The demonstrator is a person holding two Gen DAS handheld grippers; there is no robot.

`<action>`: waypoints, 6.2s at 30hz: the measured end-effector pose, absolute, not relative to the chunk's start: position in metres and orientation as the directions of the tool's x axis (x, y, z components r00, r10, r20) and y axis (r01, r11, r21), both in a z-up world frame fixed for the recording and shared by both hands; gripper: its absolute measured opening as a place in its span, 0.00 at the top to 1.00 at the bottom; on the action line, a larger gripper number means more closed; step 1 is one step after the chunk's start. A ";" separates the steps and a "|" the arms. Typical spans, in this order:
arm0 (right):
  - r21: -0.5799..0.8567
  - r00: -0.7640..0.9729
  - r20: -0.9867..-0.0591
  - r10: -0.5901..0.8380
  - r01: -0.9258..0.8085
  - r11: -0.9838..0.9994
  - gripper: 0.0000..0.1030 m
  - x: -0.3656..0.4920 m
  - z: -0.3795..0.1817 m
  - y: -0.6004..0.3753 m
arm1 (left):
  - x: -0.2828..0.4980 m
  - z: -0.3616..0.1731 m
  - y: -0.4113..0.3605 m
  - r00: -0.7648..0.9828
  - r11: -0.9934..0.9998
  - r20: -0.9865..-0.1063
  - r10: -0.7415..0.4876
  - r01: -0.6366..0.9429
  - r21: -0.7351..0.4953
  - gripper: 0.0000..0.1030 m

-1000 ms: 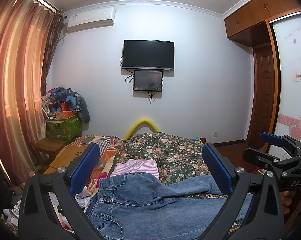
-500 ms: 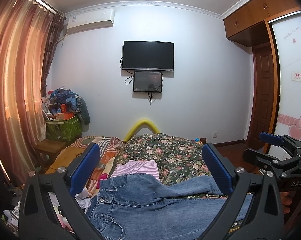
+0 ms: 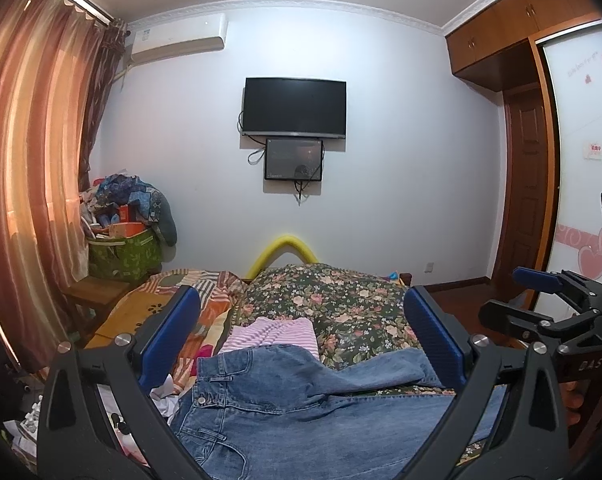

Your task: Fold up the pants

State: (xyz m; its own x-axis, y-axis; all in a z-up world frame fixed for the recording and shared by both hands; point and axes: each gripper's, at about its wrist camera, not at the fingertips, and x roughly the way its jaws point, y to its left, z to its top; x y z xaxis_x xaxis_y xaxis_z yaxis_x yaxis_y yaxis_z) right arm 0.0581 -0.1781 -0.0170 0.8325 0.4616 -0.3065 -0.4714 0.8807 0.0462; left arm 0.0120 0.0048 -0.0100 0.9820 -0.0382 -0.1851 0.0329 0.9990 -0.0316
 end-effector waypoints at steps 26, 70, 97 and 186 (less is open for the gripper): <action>0.000 0.663 -0.646 0.378 -0.496 0.868 0.02 0.262 -0.142 -0.179 | 0.273 -0.165 0.156 0.772 0.978 -0.617 0.154 -0.208 -0.016 0.00; 0.197 0.071 -0.940 0.334 -0.685 0.701 0.86 0.408 -0.314 -0.162 | 0.419 -0.327 0.223 0.479 0.934 -0.846 -0.233 -0.131 -0.331 0.63; 0.207 0.320 -0.808 0.494 -0.632 0.747 0.92 0.319 -0.192 -0.192 | 0.303 -0.201 0.185 0.630 0.961 -0.750 -0.202 -0.023 -0.277 0.98; 0.125 0.560 -0.773 0.299 -0.327 0.937 0.50 0.298 -0.195 -0.290 | 0.283 -0.154 0.045 0.706 0.987 -0.693 -0.148 0.065 -0.145 0.45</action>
